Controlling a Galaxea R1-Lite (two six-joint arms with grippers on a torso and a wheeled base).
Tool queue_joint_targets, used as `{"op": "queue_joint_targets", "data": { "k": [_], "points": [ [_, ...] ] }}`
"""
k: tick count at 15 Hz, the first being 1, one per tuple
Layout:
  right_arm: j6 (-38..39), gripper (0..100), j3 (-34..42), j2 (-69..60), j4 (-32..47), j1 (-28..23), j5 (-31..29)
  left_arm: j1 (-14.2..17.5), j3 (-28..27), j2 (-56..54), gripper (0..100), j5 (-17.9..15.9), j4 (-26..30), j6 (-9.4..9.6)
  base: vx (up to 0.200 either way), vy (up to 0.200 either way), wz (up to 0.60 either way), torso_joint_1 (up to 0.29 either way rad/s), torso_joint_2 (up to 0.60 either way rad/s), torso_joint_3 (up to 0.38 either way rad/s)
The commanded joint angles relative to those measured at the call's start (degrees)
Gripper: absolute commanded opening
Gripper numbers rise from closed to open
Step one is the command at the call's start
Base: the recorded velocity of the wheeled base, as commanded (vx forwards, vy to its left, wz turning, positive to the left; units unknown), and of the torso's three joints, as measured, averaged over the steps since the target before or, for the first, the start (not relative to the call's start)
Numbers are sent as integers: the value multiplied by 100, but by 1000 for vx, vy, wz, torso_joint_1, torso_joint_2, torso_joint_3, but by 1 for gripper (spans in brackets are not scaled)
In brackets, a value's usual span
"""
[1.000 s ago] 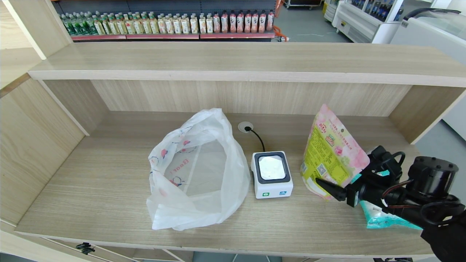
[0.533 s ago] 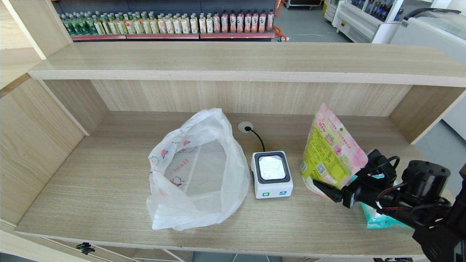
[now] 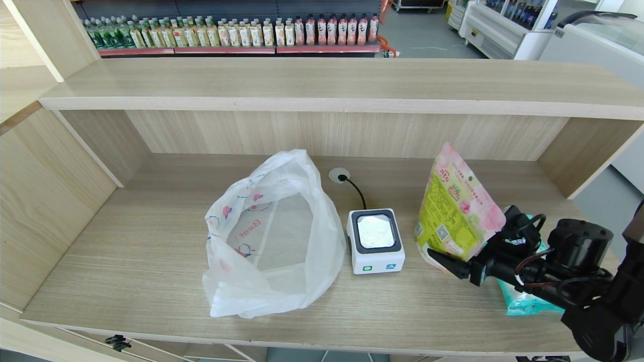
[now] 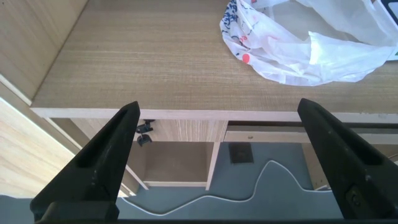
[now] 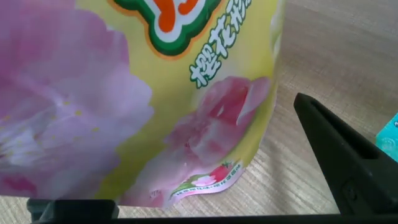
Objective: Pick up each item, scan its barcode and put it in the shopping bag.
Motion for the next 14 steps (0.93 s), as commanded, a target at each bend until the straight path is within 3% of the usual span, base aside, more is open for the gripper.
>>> {"op": "queue_joint_targets", "data": {
  "k": [1,7,8,14],
  "points": [
    [43,100,-137,29,-3,-5,73,0,1,-2,100,-1,-1,-2,0,0,0,0,0,0],
    [105,100,-533,231,-3,-120,539,0,1,-2,100,-1,-1,-2,0,0,0,0,0,0],
    [87,0,-577,266,-3,-199,811,0,1,-2,100,-1,-1,-2,0,0,0,0,0,0],
    [61,0,-348,231,-3,-462,882,0,1,-2,100,-1,-1,-2,0,0,0,0,0,0]
  ]
}}
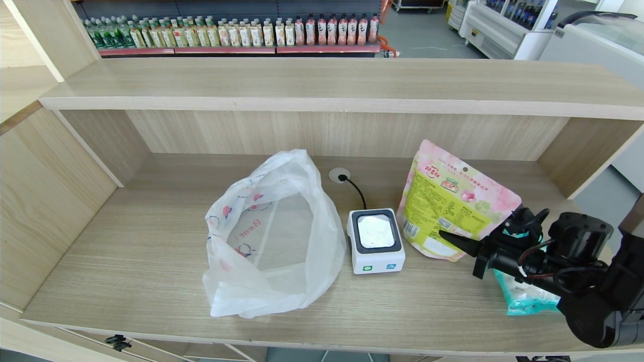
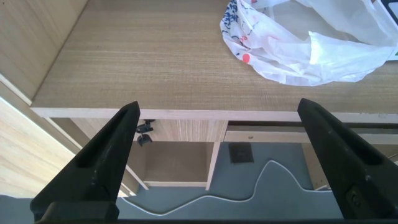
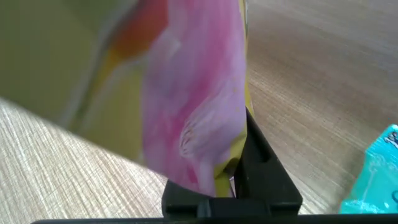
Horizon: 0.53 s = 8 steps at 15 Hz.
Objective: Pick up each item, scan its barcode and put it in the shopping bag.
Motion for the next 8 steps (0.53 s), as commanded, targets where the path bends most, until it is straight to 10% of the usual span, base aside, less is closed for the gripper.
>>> {"op": "queue_joint_targets", "data": {
  "k": [1,8],
  "points": [
    [-4,0,120,-46,16,-136,-8,0,1,-2,100,1,-1,-2,0,0,0,0,0,0],
    [673,0,524,-978,16,-101,-26,0,1,-2,100,1,-1,-2,0,0,0,0,0,0]
  ]
}}
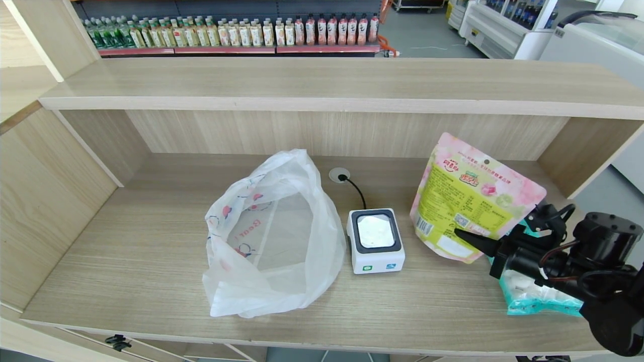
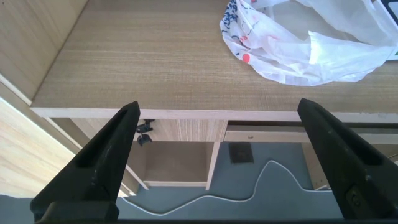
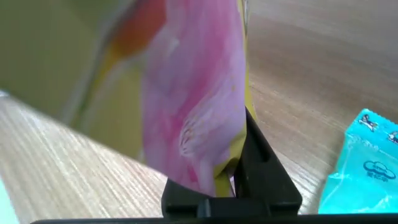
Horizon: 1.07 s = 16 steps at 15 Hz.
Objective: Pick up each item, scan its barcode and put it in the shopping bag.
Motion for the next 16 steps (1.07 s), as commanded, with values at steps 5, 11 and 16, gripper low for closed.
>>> {"op": "queue_joint_targets", "data": {
  "k": [5,11,16],
  "points": [
    [318,0,1013,-1458,-28,498,18,0,1,-2,100,1,-1,-2,0,0,0,0,0,0],
    [898,0,723,-3189,878,1008,53,0,1,-2,100,1,-1,-2,0,0,0,0,0,0],
    [1908,0,-1008,-5088,5052,1193,994,0,1,-2,100,1,-1,-2,0,0,0,0,0,0]
  ]
}}
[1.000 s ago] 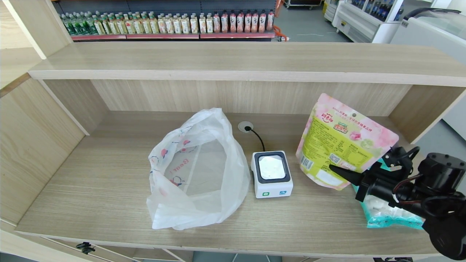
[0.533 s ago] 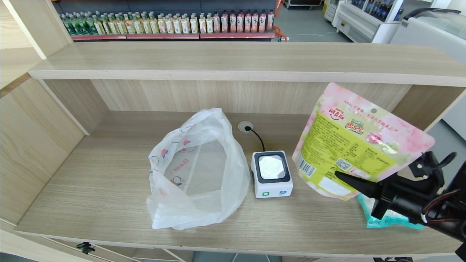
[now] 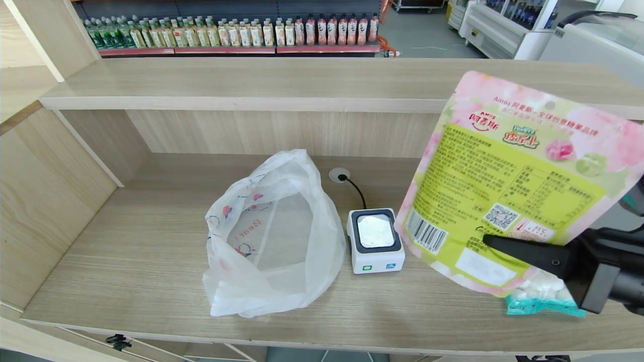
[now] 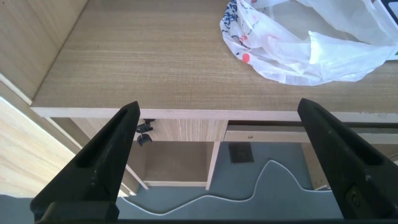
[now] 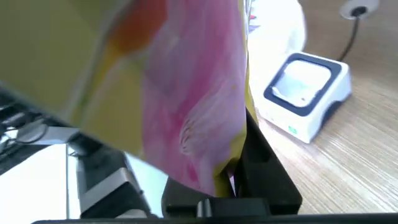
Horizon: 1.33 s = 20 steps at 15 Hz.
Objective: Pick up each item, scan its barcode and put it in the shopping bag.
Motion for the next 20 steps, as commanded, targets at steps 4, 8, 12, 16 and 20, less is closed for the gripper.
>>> {"op": "queue_joint_targets", "data": {
  "k": [4,8,12,16,20],
  "points": [
    [192,0,-1785,-726,2033,79,545,0,1,-2,100,1,-1,-2,0,0,0,0,0,0],
    [553,0,-2277,-700,2630,176,563,0,1,-2,100,1,-1,-2,0,0,0,0,0,0],
    [1159,0,-2400,-885,2973,290,563,0,1,-2,100,1,-1,-2,0,0,0,0,0,0],
    [1221,0,-2602,-1271,4212,281,563,0,1,-2,100,1,-1,-2,0,0,0,0,0,0],
    [1221,0,-2602,-1438,4652,264,554,0,1,-2,100,1,-1,-2,0,0,0,0,0,0]
  ]
}}
